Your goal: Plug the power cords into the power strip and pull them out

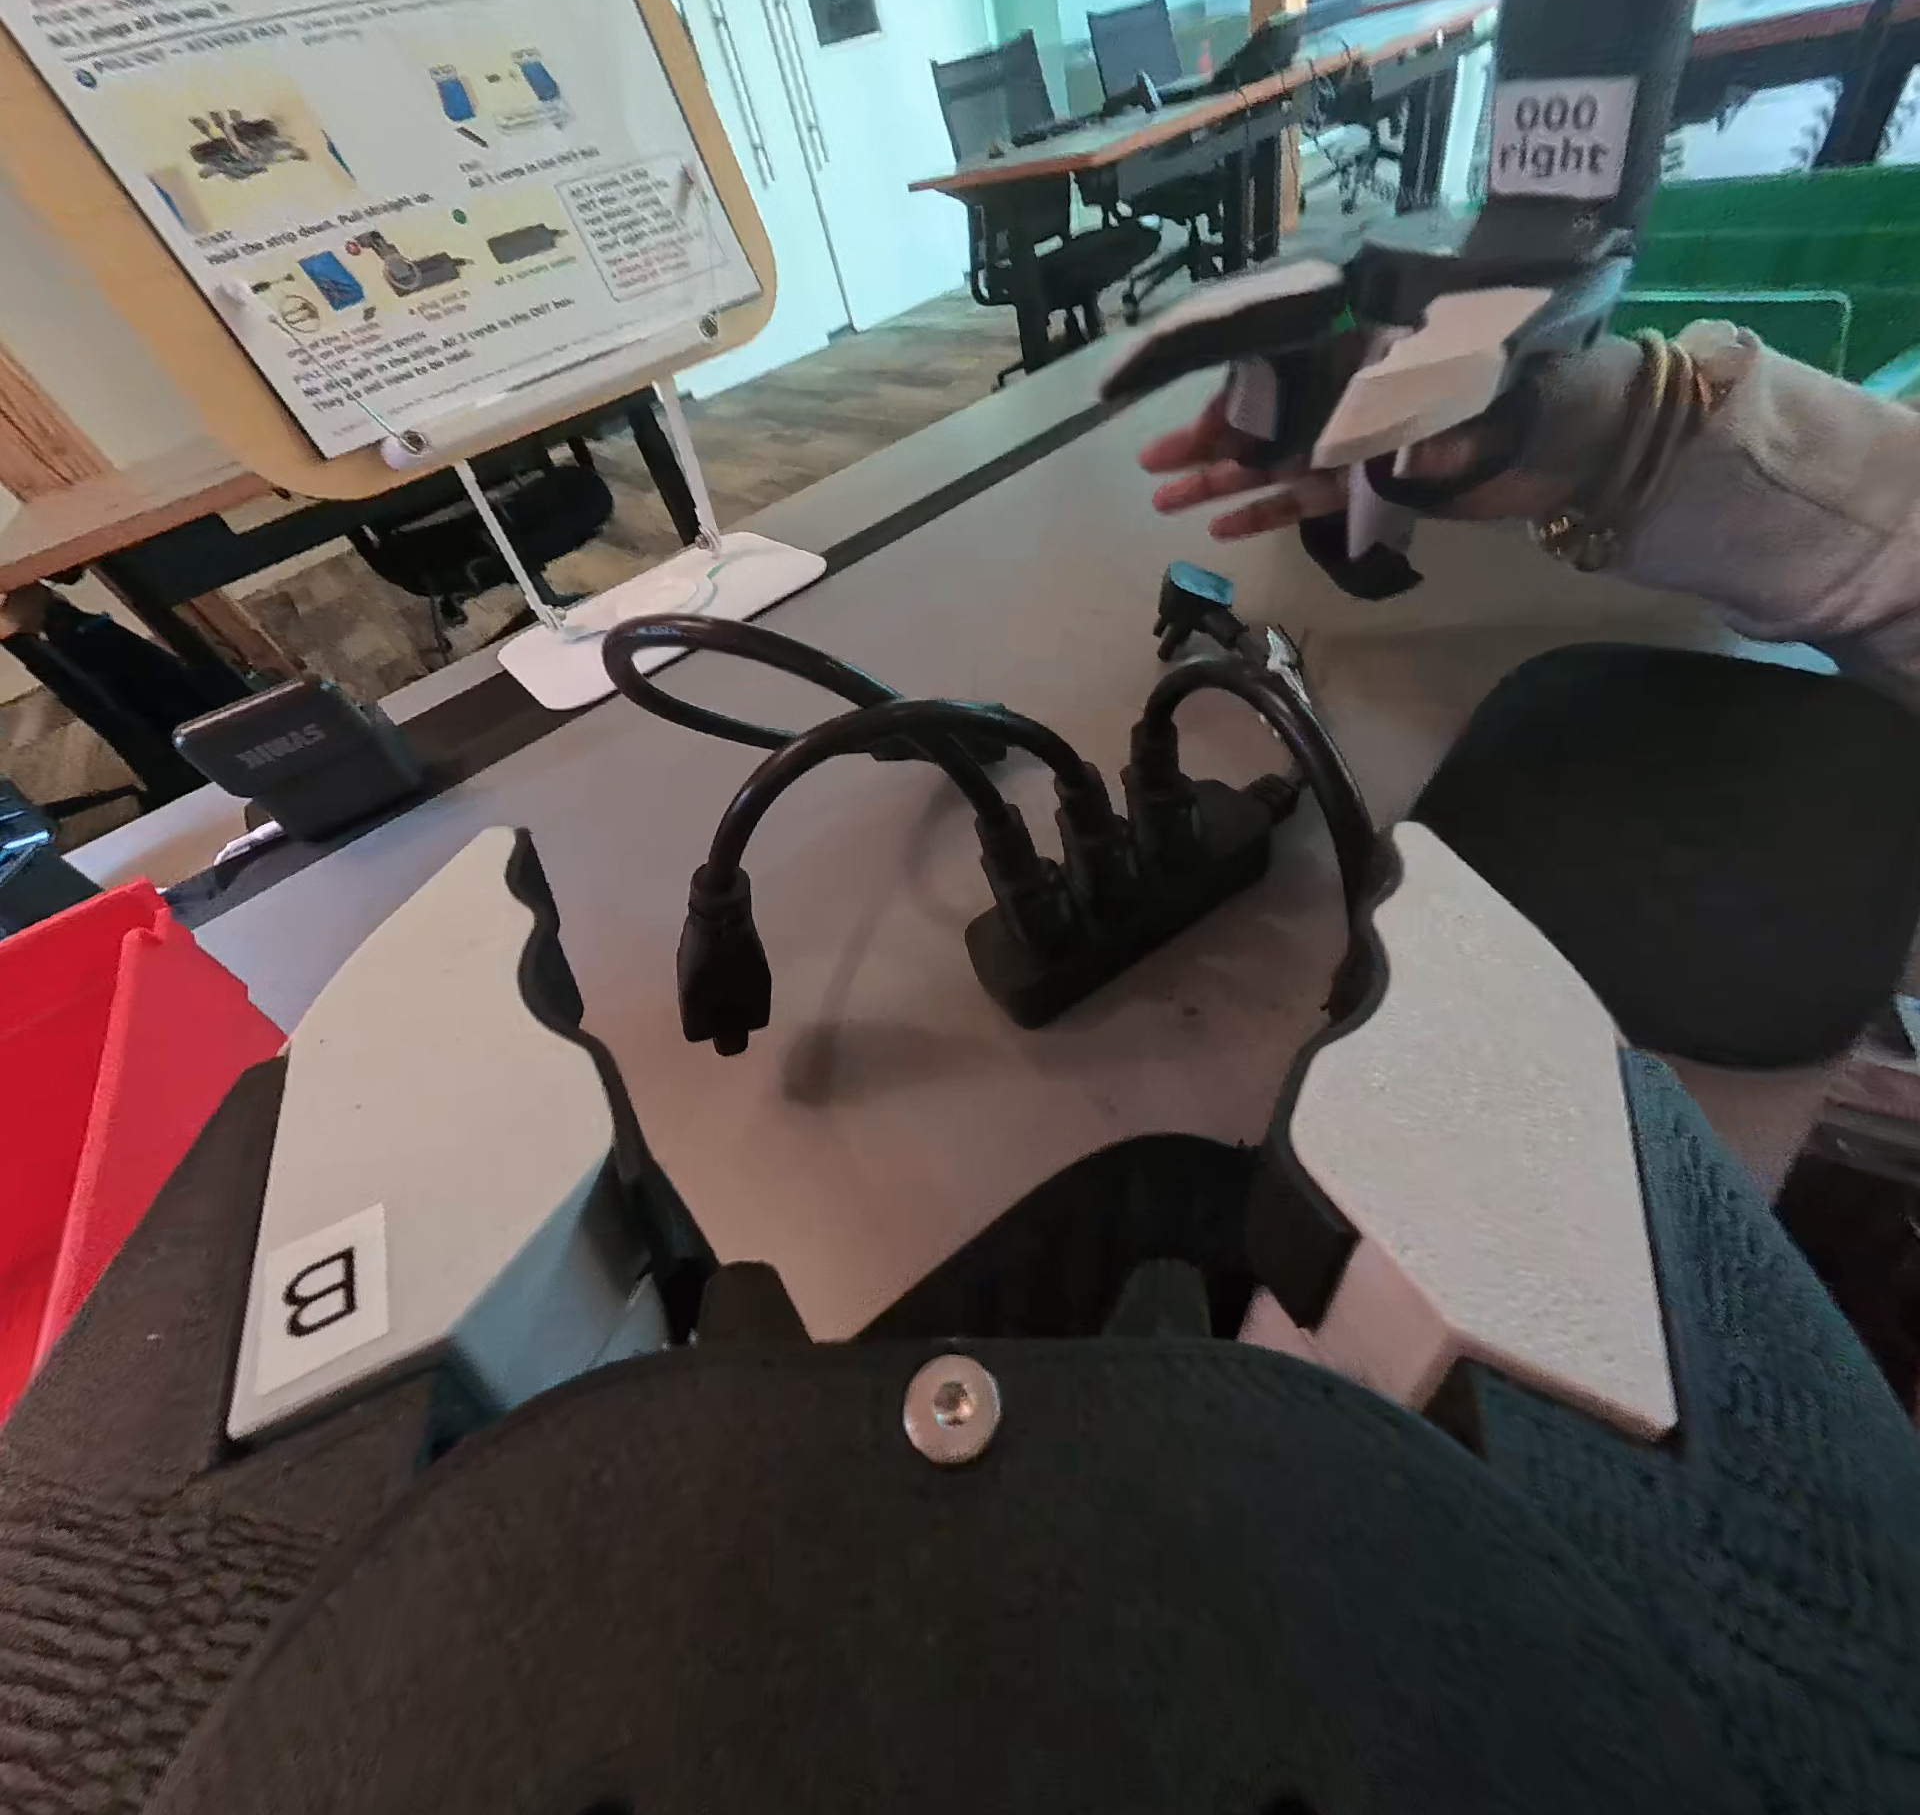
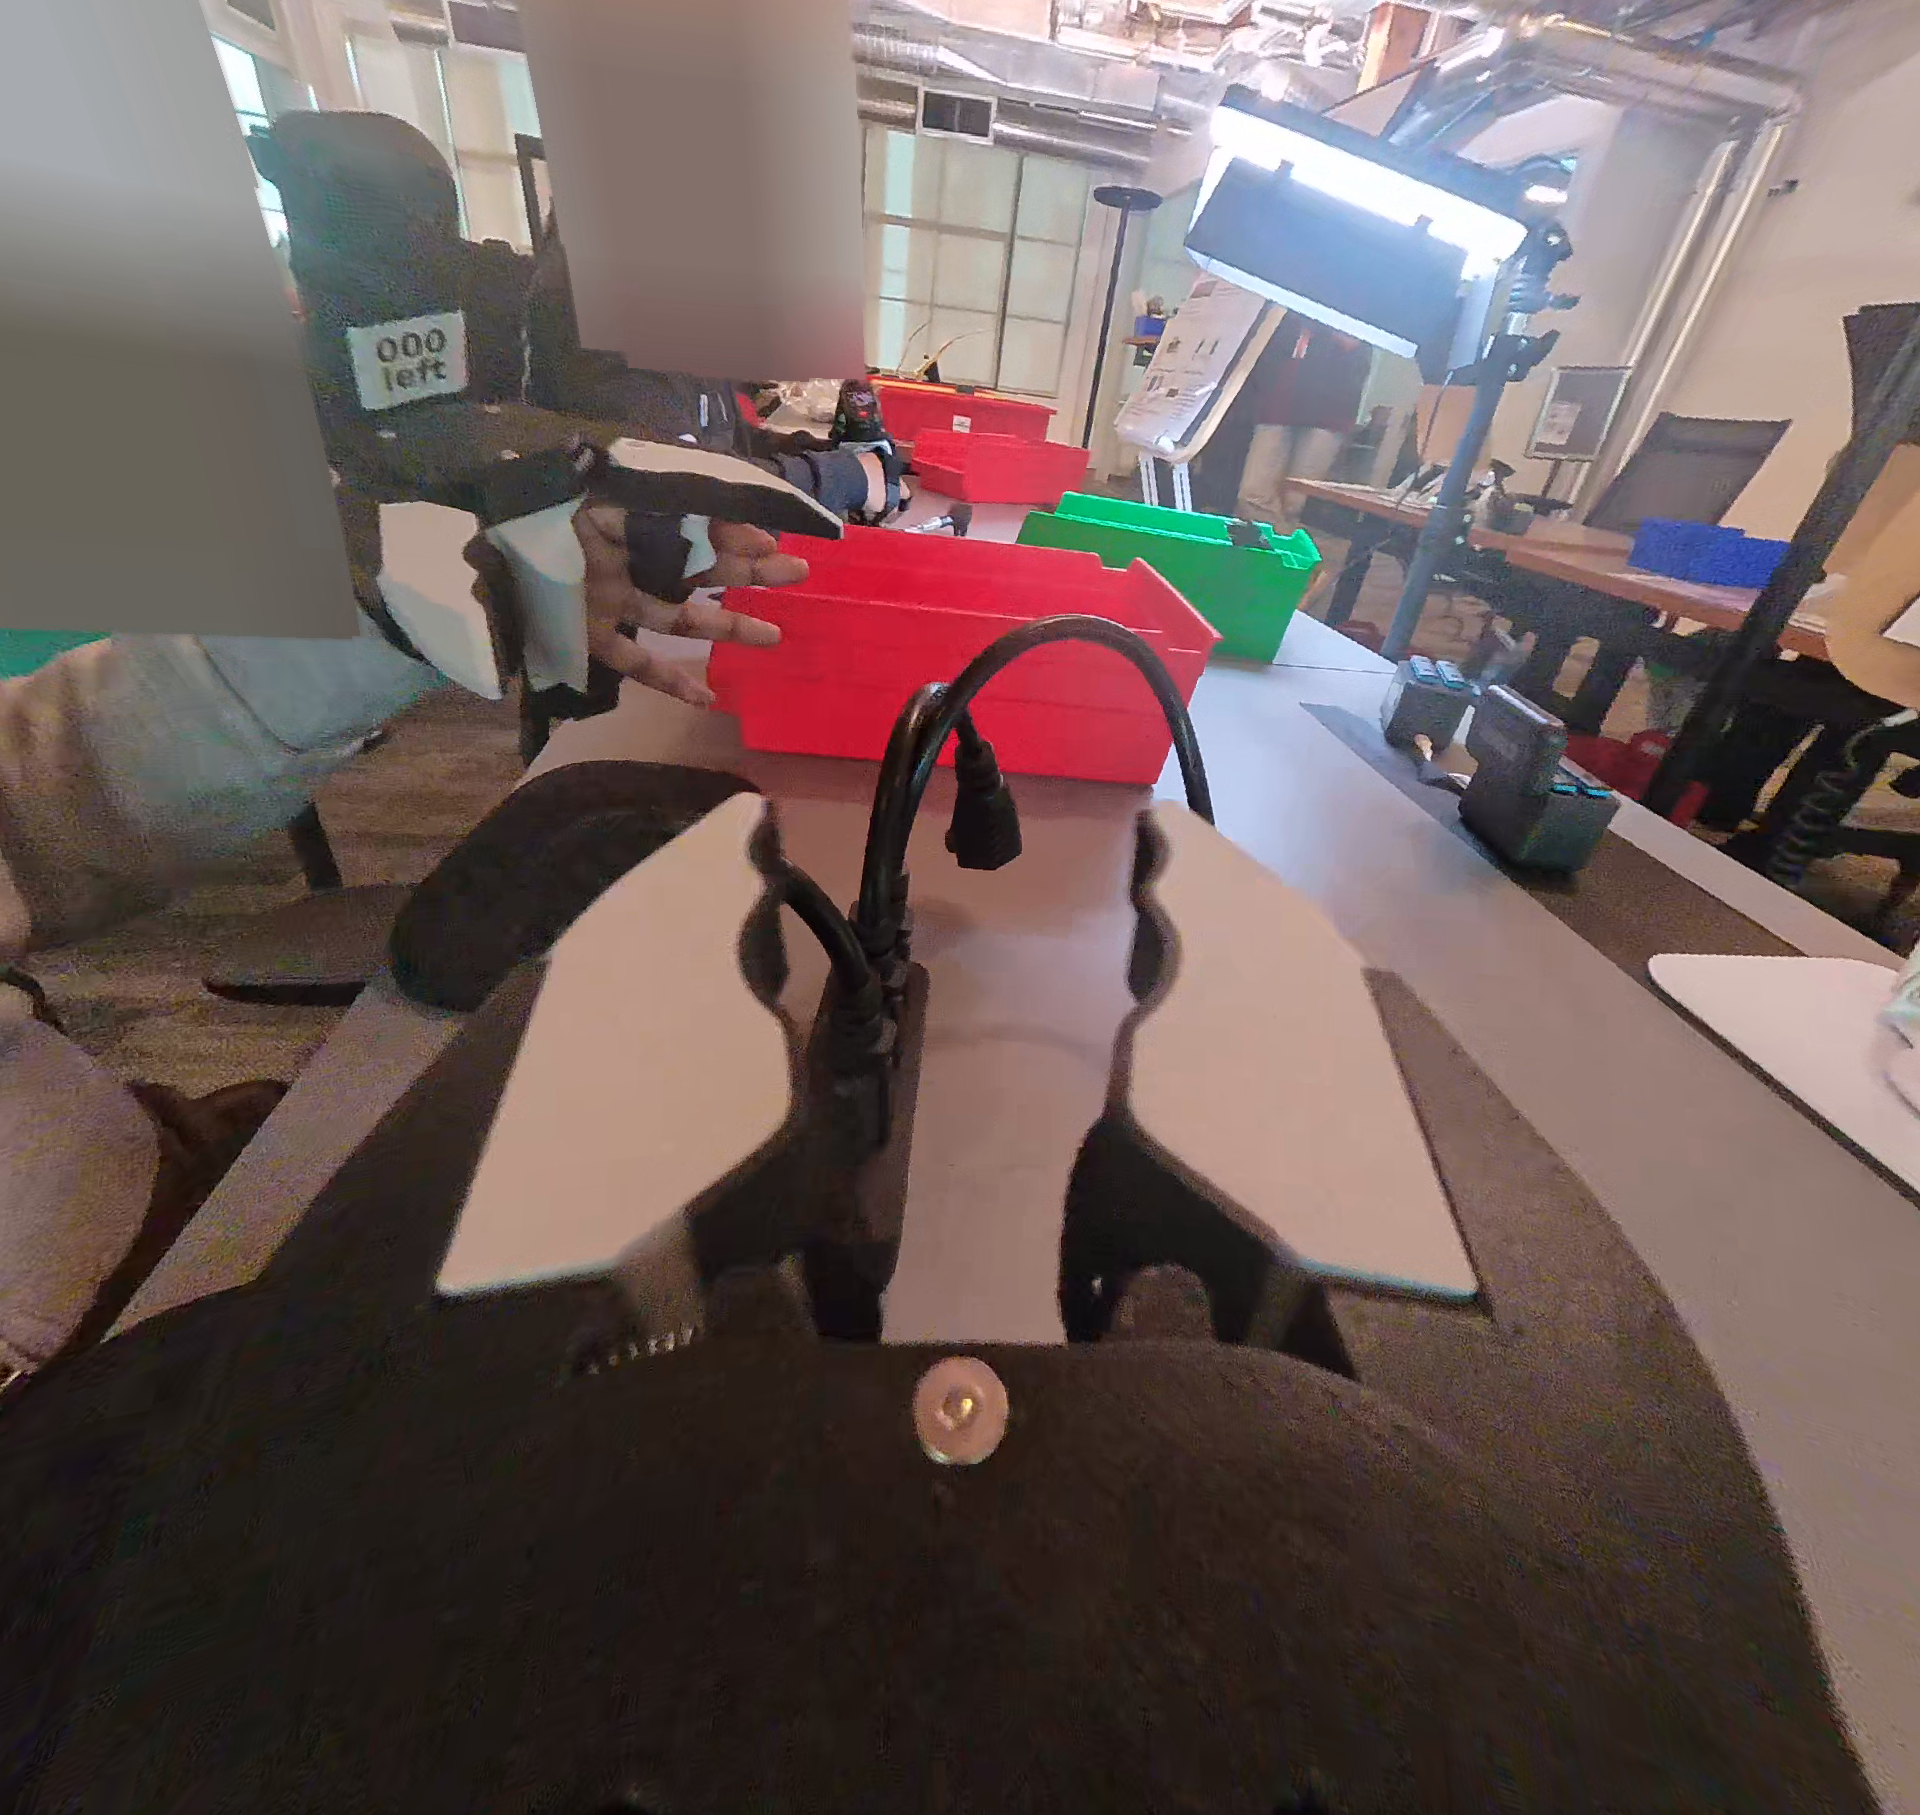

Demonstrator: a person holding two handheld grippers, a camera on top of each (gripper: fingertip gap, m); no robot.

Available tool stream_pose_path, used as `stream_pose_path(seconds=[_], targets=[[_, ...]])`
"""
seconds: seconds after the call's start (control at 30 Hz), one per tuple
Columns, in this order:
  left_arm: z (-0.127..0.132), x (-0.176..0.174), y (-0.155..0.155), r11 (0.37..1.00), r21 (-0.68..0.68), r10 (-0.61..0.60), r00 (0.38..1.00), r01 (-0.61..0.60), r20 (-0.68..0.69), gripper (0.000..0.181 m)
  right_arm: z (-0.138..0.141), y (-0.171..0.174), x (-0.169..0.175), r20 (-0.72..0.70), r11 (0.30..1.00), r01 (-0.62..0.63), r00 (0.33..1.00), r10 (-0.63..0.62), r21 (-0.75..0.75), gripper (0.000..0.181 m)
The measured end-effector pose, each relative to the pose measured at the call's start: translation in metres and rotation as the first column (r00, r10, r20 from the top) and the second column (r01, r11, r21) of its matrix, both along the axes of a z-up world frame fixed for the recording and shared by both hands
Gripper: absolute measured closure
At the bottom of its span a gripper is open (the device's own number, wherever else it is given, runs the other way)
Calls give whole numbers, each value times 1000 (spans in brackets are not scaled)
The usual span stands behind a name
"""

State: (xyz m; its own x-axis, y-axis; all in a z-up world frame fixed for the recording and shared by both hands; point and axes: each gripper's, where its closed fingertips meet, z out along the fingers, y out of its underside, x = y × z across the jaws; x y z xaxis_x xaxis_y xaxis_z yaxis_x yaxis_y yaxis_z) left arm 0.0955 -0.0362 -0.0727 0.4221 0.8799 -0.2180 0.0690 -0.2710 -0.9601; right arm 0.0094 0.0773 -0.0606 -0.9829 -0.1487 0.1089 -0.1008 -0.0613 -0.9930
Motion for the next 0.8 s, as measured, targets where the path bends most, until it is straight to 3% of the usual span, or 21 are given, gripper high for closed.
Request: stream_pose_path(seconds=[0.07, 0.1, 0.2, 0.27, 0.33, 0.37, 0.43, 0.63, 0.8], targets=[[0, -6, 2, 999, 44, 4, 1000, -3, -22, 43, 5, 5, 3, 14, 998, -38, 999, 38, -41, 165], [-1, -8, 3, 998, 60, 6, 1000, -4, -23, 44, 7, 8, 3, 20, 997, -46, 999, 47, -55, 178], [-4, -13, 3, 996, 91, 13, 1000, -11, -21, 45, 6, 10, 1, 93, 998, -59, 994, 61, -25, 176], [-5, -15, 3, 994, 110, 12, 1000, -10, -11, 46, 6, 9, 0, 118, 999, -49, 992, 50, -10, 158], [-3, -15, 2, 993, 120, 12, 1000, -8, -28, 61, 10, 8, -3, 122, 999, -14, 992, 18, -31, 133], [-1, -13, 2, 993, 117, 6, 999, -1, -42, 84, 12, 7, -3, 120, 999, -6, 993, 11, -44, 120], [0, -6, 6, 992, 114, -50, 998, 54, -38, 177, 13, 5, -3, 111, 999, 10, 994, -4, -50, 100], [-8, -8, 2, 993, 114, -27, 999, 24, 18, 178, 12, 2, -6, 146, 999, 33, 989, -28, -30, 73], [-17, -12, 4, 997, 71, -14, 999, 10, 44, 149, 11, 1, -2, 150, 1000, 22, 988, -20, -9, 79]])
